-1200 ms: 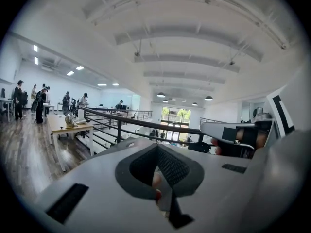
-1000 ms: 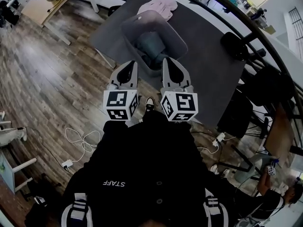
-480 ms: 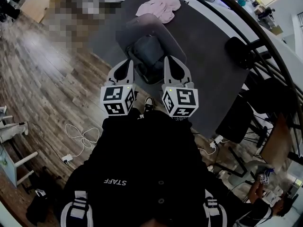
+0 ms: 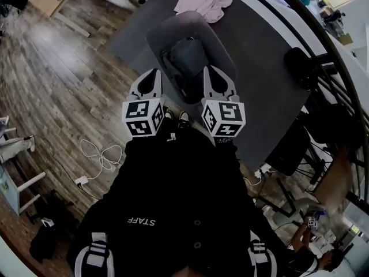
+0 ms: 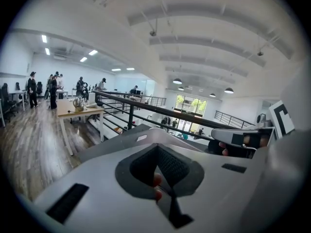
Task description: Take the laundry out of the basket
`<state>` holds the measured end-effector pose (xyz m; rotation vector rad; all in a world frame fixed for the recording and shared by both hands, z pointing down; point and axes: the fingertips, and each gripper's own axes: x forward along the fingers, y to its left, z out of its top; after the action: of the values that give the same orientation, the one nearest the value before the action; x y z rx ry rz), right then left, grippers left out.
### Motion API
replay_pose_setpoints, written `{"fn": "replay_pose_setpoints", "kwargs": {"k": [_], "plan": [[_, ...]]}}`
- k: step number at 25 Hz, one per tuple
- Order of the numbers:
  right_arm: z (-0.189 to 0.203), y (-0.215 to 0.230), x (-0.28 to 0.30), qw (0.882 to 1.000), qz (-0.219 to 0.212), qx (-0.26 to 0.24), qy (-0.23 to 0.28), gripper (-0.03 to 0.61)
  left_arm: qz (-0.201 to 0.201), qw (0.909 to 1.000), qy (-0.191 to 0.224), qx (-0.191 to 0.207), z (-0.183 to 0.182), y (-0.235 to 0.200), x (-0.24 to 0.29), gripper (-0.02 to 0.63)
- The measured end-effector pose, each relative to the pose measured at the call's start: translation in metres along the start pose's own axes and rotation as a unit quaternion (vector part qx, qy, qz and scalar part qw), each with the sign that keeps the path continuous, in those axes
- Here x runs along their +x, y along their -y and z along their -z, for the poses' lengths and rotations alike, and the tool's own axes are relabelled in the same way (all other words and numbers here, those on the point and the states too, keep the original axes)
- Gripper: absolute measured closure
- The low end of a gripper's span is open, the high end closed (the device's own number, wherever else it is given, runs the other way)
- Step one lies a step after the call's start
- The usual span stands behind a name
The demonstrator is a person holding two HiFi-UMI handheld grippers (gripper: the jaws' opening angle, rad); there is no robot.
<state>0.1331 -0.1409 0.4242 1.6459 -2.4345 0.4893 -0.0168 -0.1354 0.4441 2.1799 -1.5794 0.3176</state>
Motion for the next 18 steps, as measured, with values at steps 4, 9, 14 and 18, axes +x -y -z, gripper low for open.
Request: {"fn": "replay_pose_setpoints", "kwargs": {"k": [4,9,14,18], "plan": [[0.01,-0.007,0.021,1.0,-0.007,-0.008,-0.029,0.565,0.003,0.9999,-0.012,-0.008,0.007,-0.011,0.011,0.614],[0.027,-0.015,0.056,0.997,-0.007,-0.024,-0.079,0.565,0.015,0.9993,-0.03,-0.016,0.014,-0.026,0.033,0.614],[0.059,-0.029,0.085,0.988,-0.046,-0.04,-0.139,0.553,0.022,0.9973,-0.064,-0.028,0.031,-0.042,0.046,0.614],[0.087,-0.028,0.106,0.979,-0.055,-0.045,-0.191,0.447,0.022,0.996,-0.08,-0.035,0.041,-0.056,0.058,0.614]]}}
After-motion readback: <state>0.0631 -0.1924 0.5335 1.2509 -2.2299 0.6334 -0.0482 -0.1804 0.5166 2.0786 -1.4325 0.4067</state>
